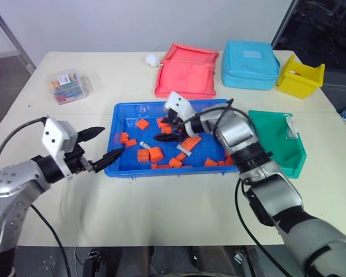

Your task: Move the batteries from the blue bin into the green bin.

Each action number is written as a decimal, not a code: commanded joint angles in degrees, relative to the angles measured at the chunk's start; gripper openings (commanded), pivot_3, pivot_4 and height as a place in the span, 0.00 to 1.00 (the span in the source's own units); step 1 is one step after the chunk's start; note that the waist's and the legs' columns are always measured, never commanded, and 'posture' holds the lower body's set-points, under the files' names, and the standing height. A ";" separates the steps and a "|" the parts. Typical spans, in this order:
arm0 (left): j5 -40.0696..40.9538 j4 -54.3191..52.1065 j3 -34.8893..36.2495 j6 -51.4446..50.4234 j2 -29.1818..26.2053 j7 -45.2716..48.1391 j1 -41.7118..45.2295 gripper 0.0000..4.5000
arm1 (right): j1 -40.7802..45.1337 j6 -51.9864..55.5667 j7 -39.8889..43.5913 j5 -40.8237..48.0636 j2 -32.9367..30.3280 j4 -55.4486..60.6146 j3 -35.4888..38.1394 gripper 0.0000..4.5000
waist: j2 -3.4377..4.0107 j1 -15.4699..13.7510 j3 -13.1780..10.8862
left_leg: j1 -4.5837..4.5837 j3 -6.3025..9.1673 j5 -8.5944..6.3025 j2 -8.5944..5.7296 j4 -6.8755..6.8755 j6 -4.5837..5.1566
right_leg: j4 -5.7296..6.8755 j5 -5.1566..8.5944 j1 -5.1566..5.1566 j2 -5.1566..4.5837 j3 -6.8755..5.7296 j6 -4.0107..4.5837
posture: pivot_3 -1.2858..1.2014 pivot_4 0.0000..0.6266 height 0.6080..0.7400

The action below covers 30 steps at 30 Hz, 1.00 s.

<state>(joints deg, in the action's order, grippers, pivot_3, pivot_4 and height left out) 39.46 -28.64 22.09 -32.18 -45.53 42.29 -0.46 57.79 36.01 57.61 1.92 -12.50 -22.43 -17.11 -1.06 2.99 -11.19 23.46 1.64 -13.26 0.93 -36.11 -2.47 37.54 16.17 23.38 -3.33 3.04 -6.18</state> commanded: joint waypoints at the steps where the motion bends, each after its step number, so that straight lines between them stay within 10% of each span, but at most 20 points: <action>1: -0.30 0.70 4.21 0.25 -2.66 2.24 -1.37 1.00 | 0.67 2.25 -0.86 2.46 1.71 4.29 0.85 0.74 | 0.00 -0.10 0.00 | 0.00 0.01 0.00 0.00 0.01 0.00 | 0.00 0.00 -0.01 0.00 -0.01 0.00 | 0.52 0.24 1.00; 30: 1.07 -2.54 7.30 -0.86 -0.59 -2.94 -2.24 1.00 | 4.02 -16.63 -4.57 -8.04 8.34 -23.89 -5.48 0.74 | -0.03 -0.30 0.01 | -0.02 -0.03 0.00 -0.03 -0.01 -0.01 | -0.01 0.00 -0.03 -0.09 -0.01 0.01 | 0.52 0.24 1.00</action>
<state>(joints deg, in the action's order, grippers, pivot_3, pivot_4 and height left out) 40.26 -29.90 28.67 -33.54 -46.01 39.51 -3.49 60.91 19.89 52.58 -5.46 -4.16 -45.78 -22.27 -1.09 2.68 -11.18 23.45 1.60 -13.26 0.90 -36.12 -2.48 37.53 16.17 23.36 -3.42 3.03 -6.17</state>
